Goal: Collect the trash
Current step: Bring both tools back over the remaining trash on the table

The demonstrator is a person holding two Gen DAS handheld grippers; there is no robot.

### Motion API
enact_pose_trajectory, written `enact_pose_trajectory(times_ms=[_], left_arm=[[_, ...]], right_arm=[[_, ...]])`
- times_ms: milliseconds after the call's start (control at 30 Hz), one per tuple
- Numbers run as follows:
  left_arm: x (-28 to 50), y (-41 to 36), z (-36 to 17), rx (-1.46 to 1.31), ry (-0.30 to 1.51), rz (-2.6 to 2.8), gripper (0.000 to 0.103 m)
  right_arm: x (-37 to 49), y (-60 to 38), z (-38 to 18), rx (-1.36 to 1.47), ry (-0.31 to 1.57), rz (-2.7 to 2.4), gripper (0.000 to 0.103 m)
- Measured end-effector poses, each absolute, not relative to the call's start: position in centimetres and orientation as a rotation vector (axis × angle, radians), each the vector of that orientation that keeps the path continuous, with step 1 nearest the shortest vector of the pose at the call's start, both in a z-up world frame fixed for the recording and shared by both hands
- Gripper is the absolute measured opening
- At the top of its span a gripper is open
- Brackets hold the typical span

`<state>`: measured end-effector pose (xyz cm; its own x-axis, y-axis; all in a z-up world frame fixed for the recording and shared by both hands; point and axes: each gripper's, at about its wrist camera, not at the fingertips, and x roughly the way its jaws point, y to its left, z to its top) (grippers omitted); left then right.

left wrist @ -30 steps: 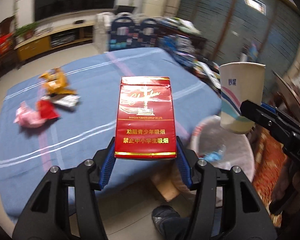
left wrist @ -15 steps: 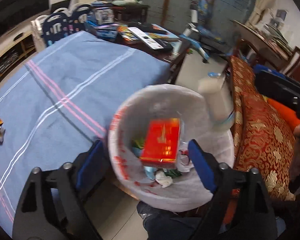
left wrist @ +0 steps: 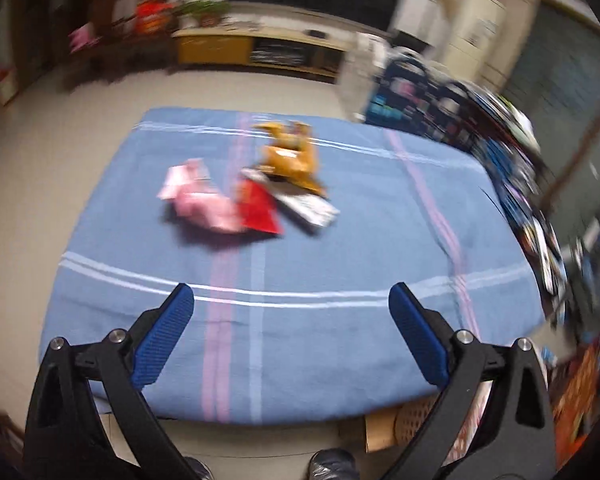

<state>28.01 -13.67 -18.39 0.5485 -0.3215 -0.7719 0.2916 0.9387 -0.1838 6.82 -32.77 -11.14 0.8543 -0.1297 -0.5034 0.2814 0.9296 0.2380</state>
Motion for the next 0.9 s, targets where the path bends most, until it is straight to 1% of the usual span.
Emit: enact_pose_trajectory(times_ms=[67, 233, 300, 333, 367, 433, 700, 900], left_arm=[[29.9, -9.7, -18.1, -0.102, 0.92, -0.272, 0.098], [33.4, -4.0, -18.6, -0.124, 0.921, -0.148, 0.099], [34.0, -3.4, -19.0, -0.124, 0.932, -0.13, 0.099], [34.3, -3.1, -19.3, -0.119, 0.938, -0.122, 0.099], [34.2, -3.0, -19.3, -0.114, 0.937, -0.118, 0.099], [34.1, -3.5, -19.5, -0.091, 0.936, -0.12, 0.099], [32.9, -5.7, -19.2, -0.016, 0.922, -0.159, 0.099], [32.8, -4.3, -19.4, -0.053, 0.933, -0.133, 0.099]], right_arm=[[10.4, -30.8, -10.2, 0.296, 0.475, -0.173, 0.089], [17.2, -28.2, -9.0, 0.311, 0.445, -0.102, 0.089], [18.5, -27.5, -9.8, 0.298, 0.431, -0.097, 0.089], [19.0, -26.8, -11.2, 0.271, 0.445, -0.098, 0.089], [19.2, -26.5, -12.3, 0.251, 0.473, -0.102, 0.089], [20.5, -25.8, -14.4, 0.241, 0.599, -0.094, 0.089], [21.0, -25.4, -14.3, 0.222, 0.603, -0.062, 0.089], [23.2, -24.5, -16.3, 0.178, 0.665, -0.045, 0.089]])
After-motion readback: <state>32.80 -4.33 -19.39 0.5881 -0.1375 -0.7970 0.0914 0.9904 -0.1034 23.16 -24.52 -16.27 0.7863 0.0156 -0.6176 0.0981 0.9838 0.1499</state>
